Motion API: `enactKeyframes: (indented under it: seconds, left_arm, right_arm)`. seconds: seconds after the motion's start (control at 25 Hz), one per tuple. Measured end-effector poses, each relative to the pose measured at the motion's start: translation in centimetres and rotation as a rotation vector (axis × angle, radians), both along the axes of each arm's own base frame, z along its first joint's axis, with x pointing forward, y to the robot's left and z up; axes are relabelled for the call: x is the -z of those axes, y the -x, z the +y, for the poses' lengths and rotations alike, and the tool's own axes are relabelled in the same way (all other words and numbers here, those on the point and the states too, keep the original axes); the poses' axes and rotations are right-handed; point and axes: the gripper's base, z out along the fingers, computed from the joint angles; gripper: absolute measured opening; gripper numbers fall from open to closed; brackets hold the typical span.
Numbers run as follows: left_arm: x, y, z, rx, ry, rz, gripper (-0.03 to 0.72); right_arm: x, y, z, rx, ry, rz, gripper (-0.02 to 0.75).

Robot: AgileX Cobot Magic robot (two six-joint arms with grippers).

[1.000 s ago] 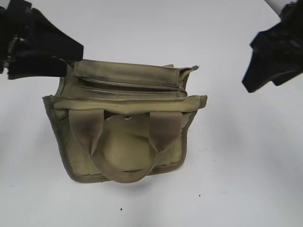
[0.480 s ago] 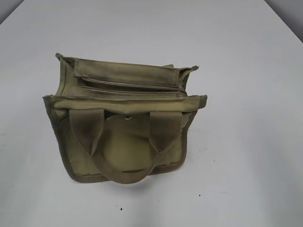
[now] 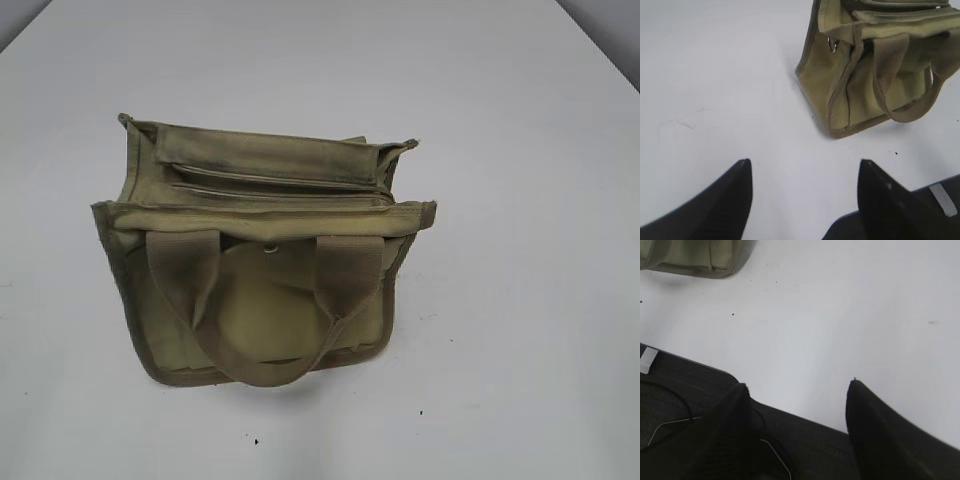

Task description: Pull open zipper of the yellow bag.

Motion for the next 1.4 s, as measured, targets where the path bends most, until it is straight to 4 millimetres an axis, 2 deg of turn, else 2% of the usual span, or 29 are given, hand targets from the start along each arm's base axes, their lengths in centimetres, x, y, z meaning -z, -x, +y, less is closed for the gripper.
enactKeyframes:
  seconds: [0.12,1.24,1.4]
  left_arm:
    - [0.84,0.70,0.14,-0.002,0.010,-0.044,0.507]
    - [0.79,0.83,0.15,-0.003,0.019,-0.066,0.507]
    - [0.79,0.80,0.14,-0.022,0.019,-0.067,0.507]
  right_arm:
    - [0.76,0.16,-0.07,0.003,-0.012,-0.038,0.471]
    - [0.80,0.06,-0.05,0.006,-0.018,-0.052,0.471]
    - [0.78,0.11,-0.16,0.047,-0.019,-0.059,0.471]
